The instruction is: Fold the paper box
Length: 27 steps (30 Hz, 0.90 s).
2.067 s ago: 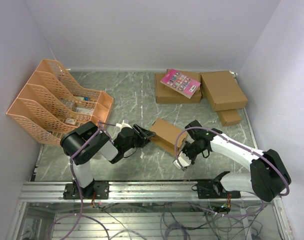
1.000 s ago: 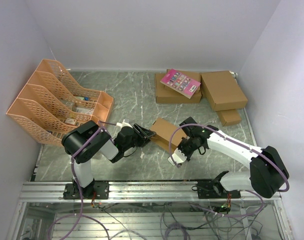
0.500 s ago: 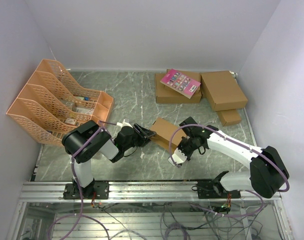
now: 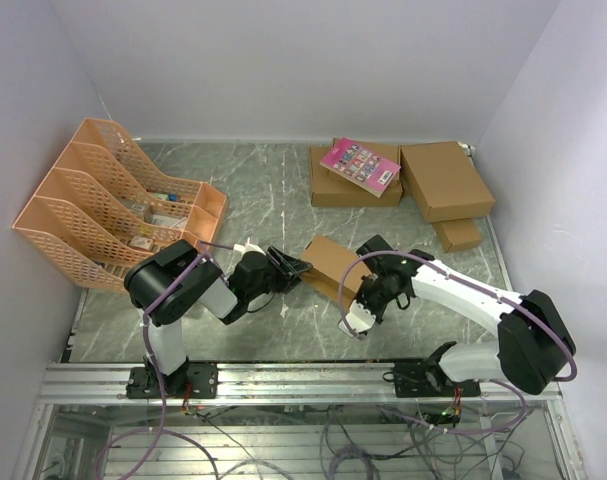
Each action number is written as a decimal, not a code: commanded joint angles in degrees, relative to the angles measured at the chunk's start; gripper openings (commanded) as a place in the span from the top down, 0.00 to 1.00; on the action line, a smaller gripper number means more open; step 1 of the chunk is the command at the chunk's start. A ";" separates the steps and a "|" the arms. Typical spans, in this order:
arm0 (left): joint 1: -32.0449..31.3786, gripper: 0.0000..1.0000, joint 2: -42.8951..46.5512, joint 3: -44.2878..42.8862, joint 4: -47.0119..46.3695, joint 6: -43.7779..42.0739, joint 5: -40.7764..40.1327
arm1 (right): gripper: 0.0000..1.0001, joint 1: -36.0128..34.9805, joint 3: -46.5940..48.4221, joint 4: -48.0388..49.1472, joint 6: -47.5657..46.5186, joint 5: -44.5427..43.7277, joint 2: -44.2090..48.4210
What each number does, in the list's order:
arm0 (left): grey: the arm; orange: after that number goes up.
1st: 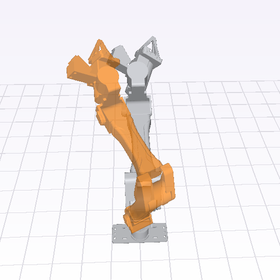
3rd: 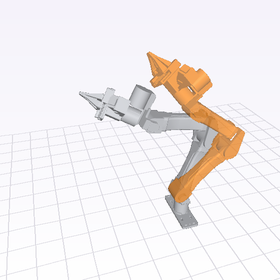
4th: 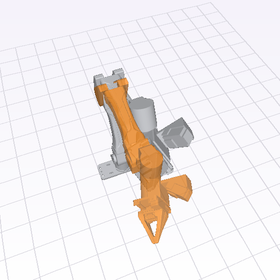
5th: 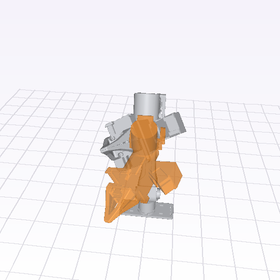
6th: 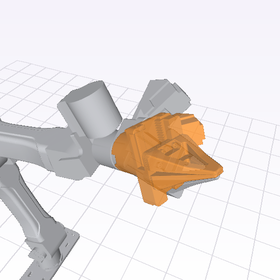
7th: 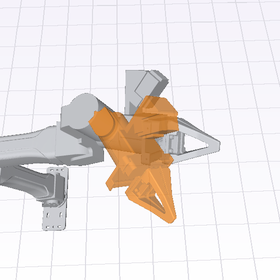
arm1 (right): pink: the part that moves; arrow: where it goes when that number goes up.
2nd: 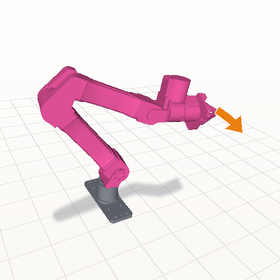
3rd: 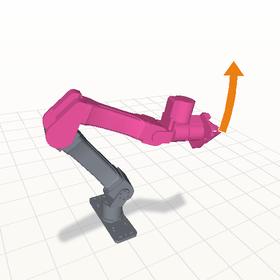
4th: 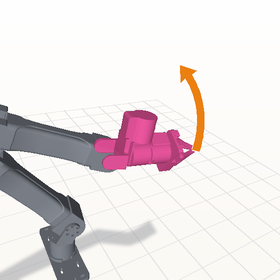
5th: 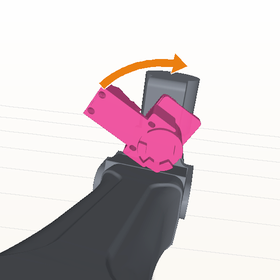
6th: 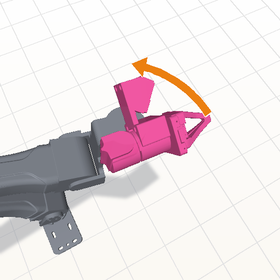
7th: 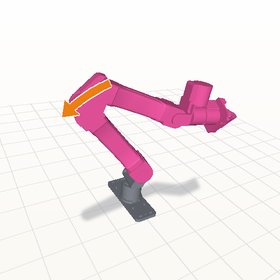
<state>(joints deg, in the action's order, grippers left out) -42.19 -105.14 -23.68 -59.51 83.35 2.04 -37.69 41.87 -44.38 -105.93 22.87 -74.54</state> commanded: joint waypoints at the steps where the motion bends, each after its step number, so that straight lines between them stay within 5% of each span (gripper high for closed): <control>1: 0.16 0.45 -2.50 0.33 8.64 -2.76 0.72 | 1.00 -1.90 2.71 -2.92 -2.70 1.10 -1.82; 27: 0.80 0.45 -2.82 -0.16 9.44 -3.02 1.76 | 1.00 -8.62 6.79 -5.67 -1.44 -3.99 -7.72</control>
<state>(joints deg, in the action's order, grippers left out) -41.67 -105.65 -24.49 -59.07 82.96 3.40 -45.50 47.77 -49.10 -107.68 19.03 -81.60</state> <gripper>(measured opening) 0.561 0.004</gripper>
